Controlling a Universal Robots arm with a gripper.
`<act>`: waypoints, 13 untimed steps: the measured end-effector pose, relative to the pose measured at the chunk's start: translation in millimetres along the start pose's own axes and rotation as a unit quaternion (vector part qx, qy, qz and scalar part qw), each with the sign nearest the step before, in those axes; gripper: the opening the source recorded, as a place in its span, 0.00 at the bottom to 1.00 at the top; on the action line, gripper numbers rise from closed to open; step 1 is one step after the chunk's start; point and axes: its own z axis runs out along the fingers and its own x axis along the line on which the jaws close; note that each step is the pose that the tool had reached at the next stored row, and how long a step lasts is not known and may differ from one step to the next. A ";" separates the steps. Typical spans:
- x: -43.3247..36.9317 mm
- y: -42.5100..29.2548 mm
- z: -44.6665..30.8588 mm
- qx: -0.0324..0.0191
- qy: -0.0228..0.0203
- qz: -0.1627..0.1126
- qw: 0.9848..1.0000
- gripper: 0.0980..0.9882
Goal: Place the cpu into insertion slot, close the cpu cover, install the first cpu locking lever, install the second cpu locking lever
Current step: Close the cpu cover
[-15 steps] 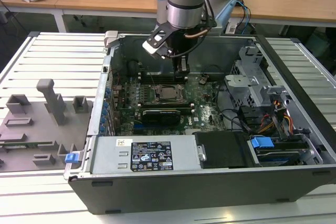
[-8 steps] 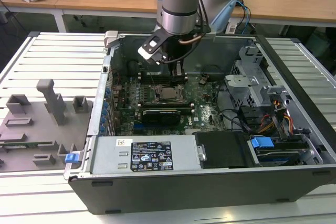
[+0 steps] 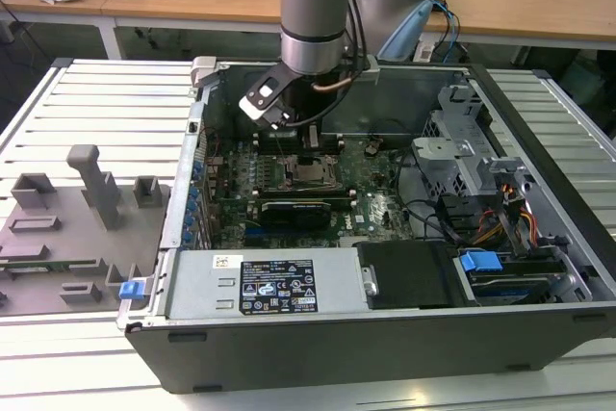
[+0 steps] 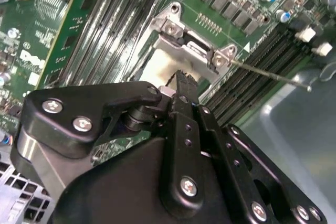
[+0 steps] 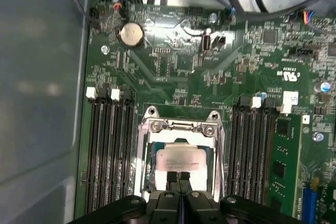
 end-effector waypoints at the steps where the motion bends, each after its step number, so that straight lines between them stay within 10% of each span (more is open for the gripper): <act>1: 0.0 -1.1 1.4 0.000 0.000 0.000 1.000 0.01; 13: 0.4 -9.4 12.4 0.000 0.000 -0.001 1.000 0.01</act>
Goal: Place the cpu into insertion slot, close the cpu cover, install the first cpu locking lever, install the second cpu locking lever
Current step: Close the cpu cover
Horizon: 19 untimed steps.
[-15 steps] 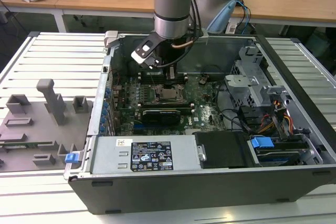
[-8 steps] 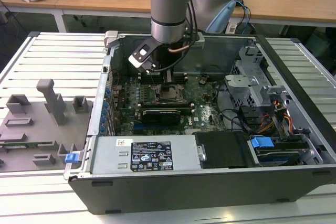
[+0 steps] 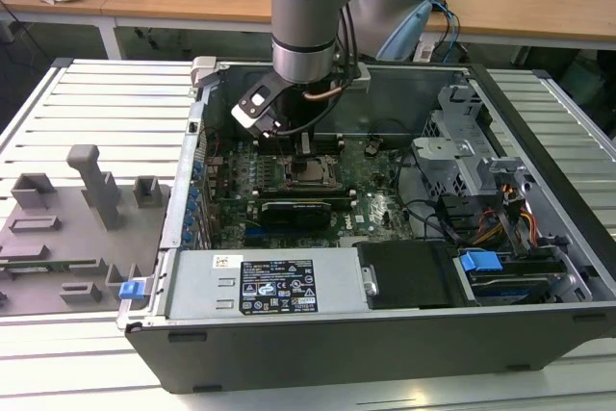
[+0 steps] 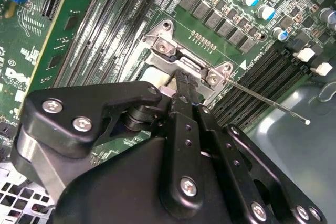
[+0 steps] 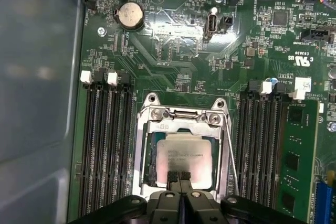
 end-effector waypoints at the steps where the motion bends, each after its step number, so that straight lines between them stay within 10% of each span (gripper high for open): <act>1: -0.1 -0.1 1.3 0.000 0.000 0.000 1.000 0.01; 10: 0.5 4.7 2.3 -0.002 0.000 0.000 1.000 0.01; 14: 0.7 5.5 0.4 -0.030 -0.002 -0.001 1.000 0.01; 19: 0.8 5.3 -4.1 -0.029 -0.002 -0.001 1.000 0.01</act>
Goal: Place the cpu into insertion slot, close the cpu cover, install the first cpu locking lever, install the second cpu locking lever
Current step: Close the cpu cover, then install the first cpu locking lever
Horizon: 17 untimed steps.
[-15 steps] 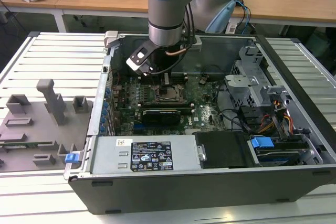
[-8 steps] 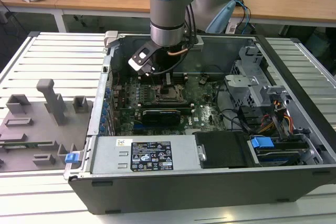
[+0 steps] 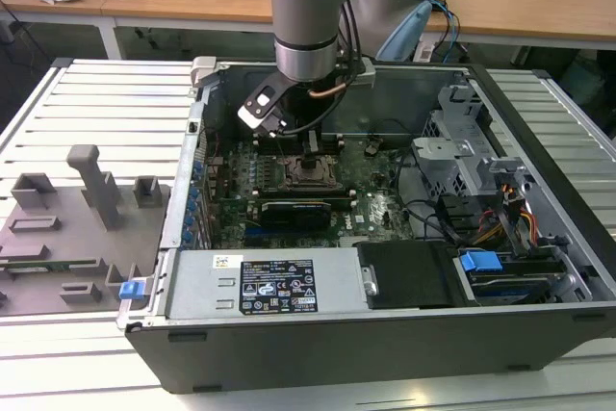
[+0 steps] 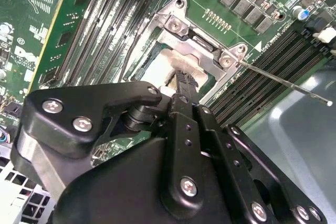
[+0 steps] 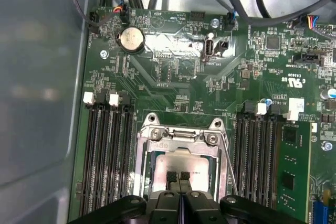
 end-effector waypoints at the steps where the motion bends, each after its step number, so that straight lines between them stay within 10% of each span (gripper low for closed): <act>1: 0.0 0.0 -0.2 0.000 0.000 0.000 1.000 0.01; 17: 0.1 1.1 -9.1 0.004 0.000 0.000 1.000 0.01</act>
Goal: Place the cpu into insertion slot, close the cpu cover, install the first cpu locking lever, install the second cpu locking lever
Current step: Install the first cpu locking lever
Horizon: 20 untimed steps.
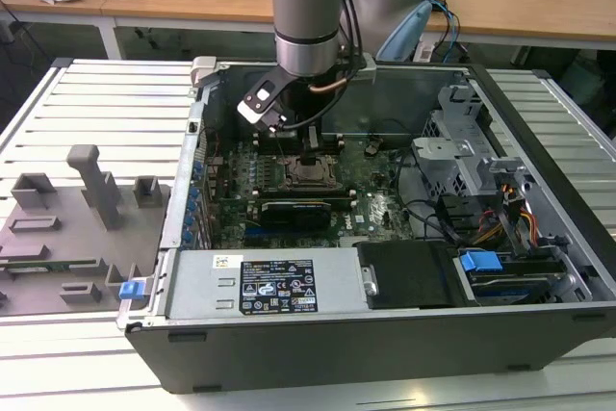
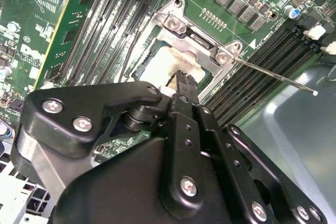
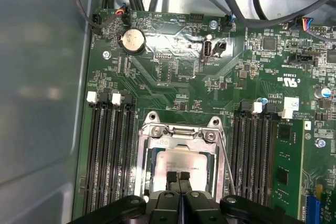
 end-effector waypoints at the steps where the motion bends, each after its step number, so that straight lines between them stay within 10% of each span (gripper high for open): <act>1: 0.0 0.1 -1.2 0.000 0.000 0.000 1.000 0.01; 11: 0.5 1.9 -23.7 0.000 0.000 0.000 1.000 0.01; 15: 1.2 5.1 -62.1 0.000 0.000 0.000 1.000 0.01; 20: 1.3 5.2 -62.2 0.000 0.000 -0.003 1.000 0.01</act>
